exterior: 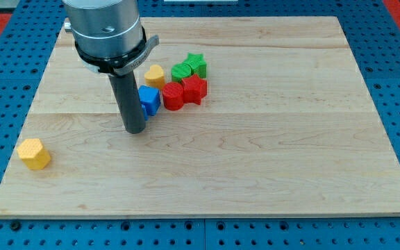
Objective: Move the arm below the red star
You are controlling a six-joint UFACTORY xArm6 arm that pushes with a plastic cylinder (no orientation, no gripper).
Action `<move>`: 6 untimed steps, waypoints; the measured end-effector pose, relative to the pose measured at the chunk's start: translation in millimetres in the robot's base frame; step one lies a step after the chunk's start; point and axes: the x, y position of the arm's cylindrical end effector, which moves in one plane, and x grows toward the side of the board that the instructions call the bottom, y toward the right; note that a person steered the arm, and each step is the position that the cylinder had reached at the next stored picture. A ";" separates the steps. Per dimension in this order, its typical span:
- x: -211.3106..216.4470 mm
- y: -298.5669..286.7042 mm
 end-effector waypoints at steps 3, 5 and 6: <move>-33.1 73.2; -41.1 98.2; -50.0 98.2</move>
